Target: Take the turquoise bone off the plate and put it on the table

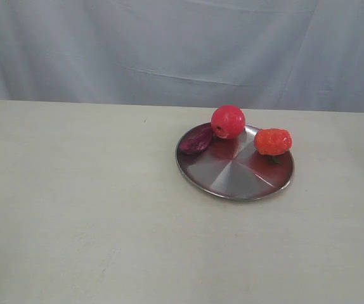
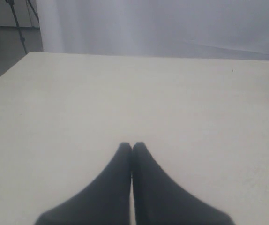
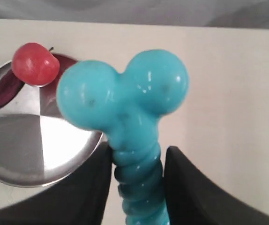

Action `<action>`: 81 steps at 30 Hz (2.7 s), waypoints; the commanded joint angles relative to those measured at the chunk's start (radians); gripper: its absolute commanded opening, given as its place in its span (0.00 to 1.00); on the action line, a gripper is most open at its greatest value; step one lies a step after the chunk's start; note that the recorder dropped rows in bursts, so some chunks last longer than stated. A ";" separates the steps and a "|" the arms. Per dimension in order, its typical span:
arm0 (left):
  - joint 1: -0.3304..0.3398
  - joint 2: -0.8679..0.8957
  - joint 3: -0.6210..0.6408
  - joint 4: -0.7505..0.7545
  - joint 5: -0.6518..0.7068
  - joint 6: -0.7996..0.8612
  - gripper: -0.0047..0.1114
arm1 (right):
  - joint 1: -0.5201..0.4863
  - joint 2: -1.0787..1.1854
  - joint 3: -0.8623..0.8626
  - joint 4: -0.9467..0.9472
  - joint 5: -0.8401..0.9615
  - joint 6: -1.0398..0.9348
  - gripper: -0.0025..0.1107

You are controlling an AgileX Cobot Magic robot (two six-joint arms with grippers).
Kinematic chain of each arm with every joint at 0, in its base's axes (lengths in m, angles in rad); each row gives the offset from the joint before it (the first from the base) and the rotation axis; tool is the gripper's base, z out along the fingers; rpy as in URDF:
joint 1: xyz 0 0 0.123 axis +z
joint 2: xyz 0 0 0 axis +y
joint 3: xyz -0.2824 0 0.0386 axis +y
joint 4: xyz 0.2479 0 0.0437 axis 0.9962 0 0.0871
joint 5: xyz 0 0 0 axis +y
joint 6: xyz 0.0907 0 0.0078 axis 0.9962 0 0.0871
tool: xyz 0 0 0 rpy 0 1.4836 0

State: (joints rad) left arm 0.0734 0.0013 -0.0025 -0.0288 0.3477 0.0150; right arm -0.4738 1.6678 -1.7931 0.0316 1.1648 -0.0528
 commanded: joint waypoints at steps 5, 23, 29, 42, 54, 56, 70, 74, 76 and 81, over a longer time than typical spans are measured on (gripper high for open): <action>0.004 -0.001 0.003 -0.005 -0.005 -0.004 0.04 | -0.009 0.122 0.081 -0.022 -0.087 0.082 0.02; 0.004 -0.001 0.003 -0.005 -0.005 -0.004 0.04 | -0.009 0.517 0.227 -0.016 -0.304 0.119 0.02; 0.004 -0.001 0.003 -0.005 -0.005 -0.004 0.04 | -0.009 0.558 0.227 -0.016 -0.330 0.108 0.02; 0.004 -0.001 0.003 -0.005 -0.005 -0.004 0.04 | -0.009 0.530 0.225 -0.007 -0.312 0.053 0.43; 0.004 -0.001 0.003 -0.005 -0.005 -0.004 0.04 | -0.009 -0.029 0.225 0.004 -0.243 0.023 0.26; 0.004 -0.001 0.003 -0.005 -0.005 -0.004 0.04 | -0.009 -0.174 0.225 0.004 -0.256 -0.009 0.06; 0.004 -0.001 0.003 -0.005 -0.005 -0.004 0.04 | 0.030 -0.785 0.225 0.154 -0.312 -0.041 0.02; 0.004 -0.001 0.003 -0.005 -0.005 -0.004 0.04 | 0.082 -0.887 0.225 0.136 -0.237 -0.079 0.02; 0.004 -0.001 0.003 -0.005 -0.005 -0.004 0.04 | 0.101 -0.922 0.225 0.074 -0.183 -0.067 0.02; 0.004 -0.001 0.003 -0.005 -0.005 -0.004 0.04 | 0.129 -0.976 0.225 0.079 -0.152 -0.030 0.02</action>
State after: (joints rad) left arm 0.0734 0.0013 -0.0025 -0.0288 0.3477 0.0150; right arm -0.3494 0.7081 -1.5688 0.1160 1.0061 -0.0899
